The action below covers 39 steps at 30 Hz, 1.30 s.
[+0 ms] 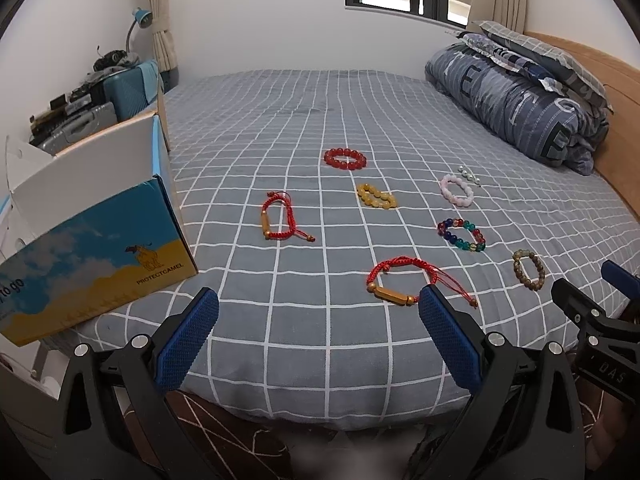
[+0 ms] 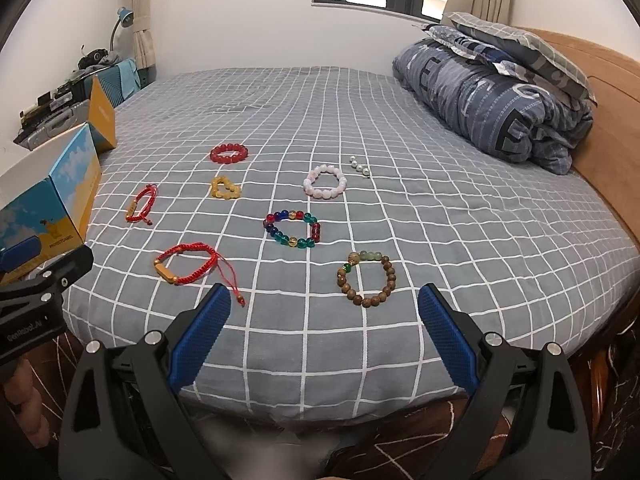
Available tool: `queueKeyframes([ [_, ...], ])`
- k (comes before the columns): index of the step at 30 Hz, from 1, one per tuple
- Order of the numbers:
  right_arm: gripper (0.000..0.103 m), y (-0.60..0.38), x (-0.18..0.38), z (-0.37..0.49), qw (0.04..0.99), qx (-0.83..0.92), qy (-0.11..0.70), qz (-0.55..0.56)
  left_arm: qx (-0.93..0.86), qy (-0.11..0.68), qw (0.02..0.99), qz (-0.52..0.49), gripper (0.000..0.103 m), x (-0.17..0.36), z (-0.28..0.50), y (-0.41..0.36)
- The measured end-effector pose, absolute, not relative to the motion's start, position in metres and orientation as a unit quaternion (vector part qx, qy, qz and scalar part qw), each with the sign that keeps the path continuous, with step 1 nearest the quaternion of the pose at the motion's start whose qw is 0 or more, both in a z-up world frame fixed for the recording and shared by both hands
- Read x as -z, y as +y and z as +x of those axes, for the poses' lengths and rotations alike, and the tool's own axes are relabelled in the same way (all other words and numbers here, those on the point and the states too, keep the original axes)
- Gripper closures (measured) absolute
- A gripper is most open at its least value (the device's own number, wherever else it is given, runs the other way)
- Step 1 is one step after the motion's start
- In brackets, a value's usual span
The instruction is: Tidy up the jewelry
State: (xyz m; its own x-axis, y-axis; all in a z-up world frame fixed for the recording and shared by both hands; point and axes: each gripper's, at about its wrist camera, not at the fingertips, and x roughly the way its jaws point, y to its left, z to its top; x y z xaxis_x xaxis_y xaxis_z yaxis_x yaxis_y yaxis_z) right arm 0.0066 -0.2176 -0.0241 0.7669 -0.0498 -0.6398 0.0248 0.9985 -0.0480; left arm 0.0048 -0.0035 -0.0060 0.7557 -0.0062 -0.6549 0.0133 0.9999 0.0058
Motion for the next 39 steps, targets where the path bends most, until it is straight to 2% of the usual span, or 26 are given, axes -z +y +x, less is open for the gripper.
queueKeyframes([
  [39, 0.012, -0.217, 0.019, 0.0018, 0.944, 0.022, 0.328, -0.02, 0.013, 0.353, 0.936, 0.008, 0.006, 0.0079, 0.006, -0.0067],
])
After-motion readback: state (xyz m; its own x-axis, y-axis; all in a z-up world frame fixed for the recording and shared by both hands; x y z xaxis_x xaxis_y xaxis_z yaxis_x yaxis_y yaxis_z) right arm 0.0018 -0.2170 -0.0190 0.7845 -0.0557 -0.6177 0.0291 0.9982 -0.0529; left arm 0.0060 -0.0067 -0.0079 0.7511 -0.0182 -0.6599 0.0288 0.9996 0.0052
